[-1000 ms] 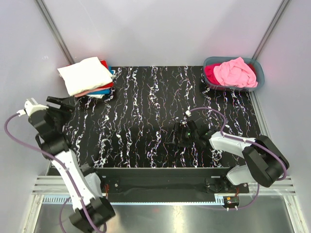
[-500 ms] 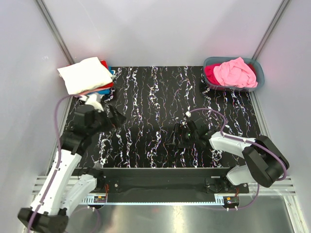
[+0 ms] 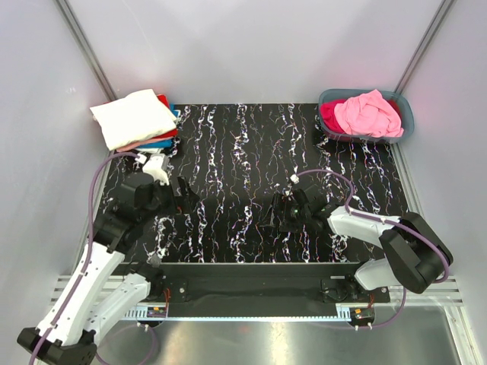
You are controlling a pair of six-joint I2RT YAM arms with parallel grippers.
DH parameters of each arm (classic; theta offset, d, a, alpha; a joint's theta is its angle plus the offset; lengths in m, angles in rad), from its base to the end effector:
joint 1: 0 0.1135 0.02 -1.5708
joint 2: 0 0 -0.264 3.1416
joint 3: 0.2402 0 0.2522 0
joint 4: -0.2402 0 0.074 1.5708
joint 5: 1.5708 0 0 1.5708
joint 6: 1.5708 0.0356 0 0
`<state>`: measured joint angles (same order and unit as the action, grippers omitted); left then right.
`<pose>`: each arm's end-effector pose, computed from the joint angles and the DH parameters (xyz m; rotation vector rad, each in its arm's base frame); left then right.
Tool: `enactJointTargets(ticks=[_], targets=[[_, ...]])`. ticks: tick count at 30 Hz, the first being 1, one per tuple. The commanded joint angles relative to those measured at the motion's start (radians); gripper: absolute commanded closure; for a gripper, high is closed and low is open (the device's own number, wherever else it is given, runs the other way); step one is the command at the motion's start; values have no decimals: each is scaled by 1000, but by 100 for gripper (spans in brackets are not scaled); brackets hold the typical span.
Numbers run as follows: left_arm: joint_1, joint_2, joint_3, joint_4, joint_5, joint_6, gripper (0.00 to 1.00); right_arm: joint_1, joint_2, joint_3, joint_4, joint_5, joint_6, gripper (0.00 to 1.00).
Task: Fold and stack the t-shirts
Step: Reset both grippers
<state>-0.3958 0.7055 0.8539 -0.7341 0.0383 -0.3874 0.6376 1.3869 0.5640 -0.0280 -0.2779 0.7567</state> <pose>0.1321 -0.0567 0.3197 0.0318 2.1974 -0.4890 0.1980 0.1588 0.1529 0.0182 2.6167 0.9116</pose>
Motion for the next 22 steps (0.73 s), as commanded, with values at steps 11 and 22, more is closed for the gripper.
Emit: enactJointTargets(ticks=[11, 22], targets=[[-3, -95, -26, 76, 35, 25, 1, 14, -9, 39, -9, 13, 1, 10], [-3, -103, -23, 76, 40, 38, 1, 14, -8, 43, -15, 14, 1, 10]])
